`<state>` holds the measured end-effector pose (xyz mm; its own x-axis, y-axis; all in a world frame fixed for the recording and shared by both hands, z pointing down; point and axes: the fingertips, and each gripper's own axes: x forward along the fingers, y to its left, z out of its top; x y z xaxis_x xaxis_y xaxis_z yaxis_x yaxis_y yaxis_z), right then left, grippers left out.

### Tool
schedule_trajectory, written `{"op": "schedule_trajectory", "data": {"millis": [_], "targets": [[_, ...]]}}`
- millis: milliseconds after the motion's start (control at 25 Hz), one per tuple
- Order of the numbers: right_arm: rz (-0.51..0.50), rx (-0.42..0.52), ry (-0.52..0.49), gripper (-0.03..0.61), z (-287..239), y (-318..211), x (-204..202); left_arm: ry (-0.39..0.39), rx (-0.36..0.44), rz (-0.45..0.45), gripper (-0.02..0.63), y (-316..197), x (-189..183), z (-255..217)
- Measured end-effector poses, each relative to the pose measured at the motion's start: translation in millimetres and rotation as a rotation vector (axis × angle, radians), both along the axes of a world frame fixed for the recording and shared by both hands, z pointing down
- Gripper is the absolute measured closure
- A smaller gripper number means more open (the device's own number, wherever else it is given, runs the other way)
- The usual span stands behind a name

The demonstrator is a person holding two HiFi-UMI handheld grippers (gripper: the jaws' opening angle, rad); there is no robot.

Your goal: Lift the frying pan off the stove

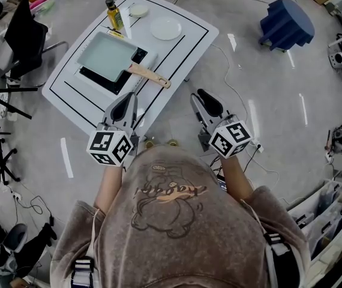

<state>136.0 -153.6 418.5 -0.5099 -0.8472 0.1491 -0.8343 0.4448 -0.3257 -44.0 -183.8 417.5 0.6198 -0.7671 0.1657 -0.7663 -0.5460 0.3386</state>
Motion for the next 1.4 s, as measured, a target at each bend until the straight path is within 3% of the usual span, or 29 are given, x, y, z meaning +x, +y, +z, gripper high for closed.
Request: {"op": "schedule_trajectory", "data": {"millis": [360, 560, 1400], "targets": [[-0.022, 0.021, 0.014, 0.260, -5, -5, -7, 0.009, -0.015, -0.011, 0.607, 0, -3, 3], [-0.063, -0.012, -0.007, 0.132, -3, -15, -17, 0.007, -0.016, -0.016, 0.607, -3, -6, 5], [-0.349, -0.035, 0.138, 0.132, -1, -76, -96, 0.028, -0.042, -0.072, 0.607, -3, -28, 15]]}}
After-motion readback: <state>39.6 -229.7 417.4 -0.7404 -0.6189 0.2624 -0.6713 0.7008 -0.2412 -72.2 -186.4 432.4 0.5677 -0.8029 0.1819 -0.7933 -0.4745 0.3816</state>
